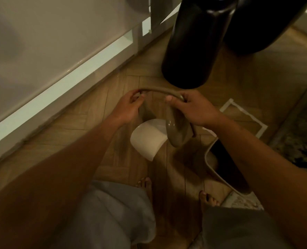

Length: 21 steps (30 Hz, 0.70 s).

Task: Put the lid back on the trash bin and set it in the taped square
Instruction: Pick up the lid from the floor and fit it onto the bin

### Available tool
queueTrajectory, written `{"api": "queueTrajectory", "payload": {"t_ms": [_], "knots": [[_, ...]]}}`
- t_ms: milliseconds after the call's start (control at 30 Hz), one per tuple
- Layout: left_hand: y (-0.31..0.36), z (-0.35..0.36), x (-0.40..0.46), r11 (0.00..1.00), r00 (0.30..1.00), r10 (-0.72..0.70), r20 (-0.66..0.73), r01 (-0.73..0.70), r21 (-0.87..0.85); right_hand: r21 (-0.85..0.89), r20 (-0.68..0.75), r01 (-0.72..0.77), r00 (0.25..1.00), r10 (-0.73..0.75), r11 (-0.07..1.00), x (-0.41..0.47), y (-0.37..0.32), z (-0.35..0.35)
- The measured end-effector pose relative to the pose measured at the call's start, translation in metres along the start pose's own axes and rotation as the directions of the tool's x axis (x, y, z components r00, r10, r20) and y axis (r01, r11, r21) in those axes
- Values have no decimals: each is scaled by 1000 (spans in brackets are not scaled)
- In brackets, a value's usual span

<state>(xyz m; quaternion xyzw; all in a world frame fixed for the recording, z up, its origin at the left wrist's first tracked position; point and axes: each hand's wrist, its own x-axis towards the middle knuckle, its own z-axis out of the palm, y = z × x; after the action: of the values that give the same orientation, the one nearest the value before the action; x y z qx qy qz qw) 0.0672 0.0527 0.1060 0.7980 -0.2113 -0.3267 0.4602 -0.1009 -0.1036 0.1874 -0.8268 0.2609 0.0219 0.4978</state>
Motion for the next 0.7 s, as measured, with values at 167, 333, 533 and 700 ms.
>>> {"api": "queueTrajectory", "payload": {"t_ms": [167,333,533,700], "knots": [[39,32,-15,995,990,51,134,-62,80,206,-175,12,984,25,979,-47,-14,-45],[64,64,-36,986,971,52,232,-87,145,381,-332,42,939,94,924,-95,-5,-75],[89,115,-63,994,963,69,259,-88,62,499,-531,80,815,231,863,-137,26,-99],[106,152,-73,997,973,80,215,-80,-7,574,-671,151,651,356,805,-153,63,-116]]}}
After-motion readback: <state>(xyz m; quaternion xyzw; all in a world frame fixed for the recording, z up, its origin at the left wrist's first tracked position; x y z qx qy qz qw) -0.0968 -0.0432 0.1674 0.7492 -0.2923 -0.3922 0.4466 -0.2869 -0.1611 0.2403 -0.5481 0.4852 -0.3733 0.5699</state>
